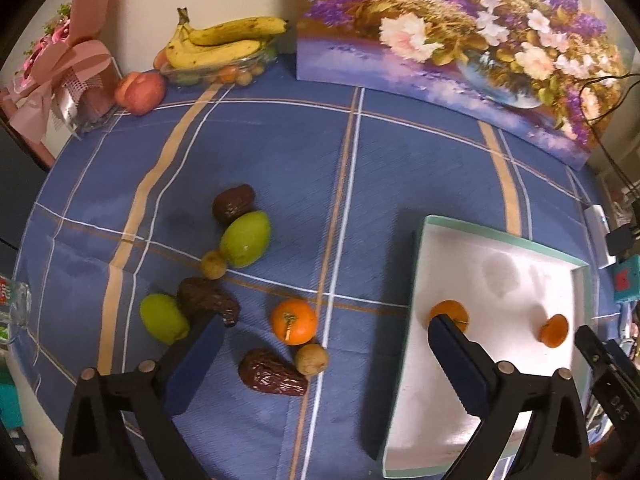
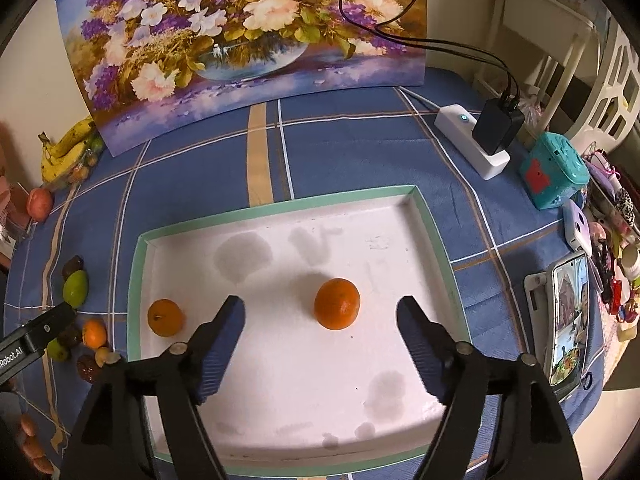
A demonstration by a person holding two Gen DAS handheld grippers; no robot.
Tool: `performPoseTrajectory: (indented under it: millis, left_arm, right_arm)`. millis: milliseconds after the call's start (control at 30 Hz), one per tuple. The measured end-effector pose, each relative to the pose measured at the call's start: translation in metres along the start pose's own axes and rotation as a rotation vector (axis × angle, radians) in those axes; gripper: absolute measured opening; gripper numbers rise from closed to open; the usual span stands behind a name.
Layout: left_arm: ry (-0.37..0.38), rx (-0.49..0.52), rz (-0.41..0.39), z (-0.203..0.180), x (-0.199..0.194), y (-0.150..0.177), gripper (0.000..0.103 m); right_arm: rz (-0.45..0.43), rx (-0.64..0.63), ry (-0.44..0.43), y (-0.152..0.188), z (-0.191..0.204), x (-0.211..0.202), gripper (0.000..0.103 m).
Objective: Organize fruits
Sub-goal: 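Withdraw both open tools from the tray toward the remaining fruits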
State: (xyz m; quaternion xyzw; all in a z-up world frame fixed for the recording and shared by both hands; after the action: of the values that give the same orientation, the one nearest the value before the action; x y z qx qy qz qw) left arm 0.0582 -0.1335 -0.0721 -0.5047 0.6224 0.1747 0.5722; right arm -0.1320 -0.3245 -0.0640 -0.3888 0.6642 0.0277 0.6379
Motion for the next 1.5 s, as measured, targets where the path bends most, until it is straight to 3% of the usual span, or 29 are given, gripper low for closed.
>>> performPoseTrajectory:
  millis: [67, 500, 767, 1067, 1267, 1500]
  left_arm:
    - [-0.014, 0.002, -0.003, 0.003, 0.001, 0.001, 0.103]
    - [-0.026, 0.051, -0.085, 0.006, -0.015, -0.005, 0.103]
    - [-0.029, 0.081, -0.107, 0.014, -0.026, -0.005, 0.103]
    - [-0.086, 0.109, -0.144, 0.041, -0.046, -0.008, 0.103]
    - [-0.054, 0.050, -0.158, 0.072, -0.058, -0.009, 0.103]
    - [-0.009, -0.029, -0.217, 0.114, -0.081, -0.010, 0.103]
  right_arm:
    - [-0.002, -0.001, 0.007, 0.001, -0.001, 0.001, 0.089]
    - [-0.124, -0.005, -0.006, -0.006, 0.005, -0.012, 0.092]
    - [-0.179, 0.038, -0.075, -0.008, 0.007, -0.016, 0.092]
    - [-0.167, 0.002, -0.076, -0.004, 0.021, -0.016, 0.092]
    - [-0.130, -0.028, -0.171, 0.002, 0.047, -0.020, 0.092]
    - [-0.195, -0.100, -0.254, 0.002, 0.089, -0.046, 0.092]
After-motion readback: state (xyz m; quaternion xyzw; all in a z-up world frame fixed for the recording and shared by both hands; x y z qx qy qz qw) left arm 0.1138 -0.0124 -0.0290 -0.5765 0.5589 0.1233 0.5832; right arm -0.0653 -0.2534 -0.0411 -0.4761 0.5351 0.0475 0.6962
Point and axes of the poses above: each gripper's, at about its wrist camera, not at the fingertips, and x roughly the way its jaws point, z to its left, y to its underside, the point moved 6 cm from there along x, roughly the way its jaws point, and after that the axes turned 15 degrees about y, right-handed, at the moved point
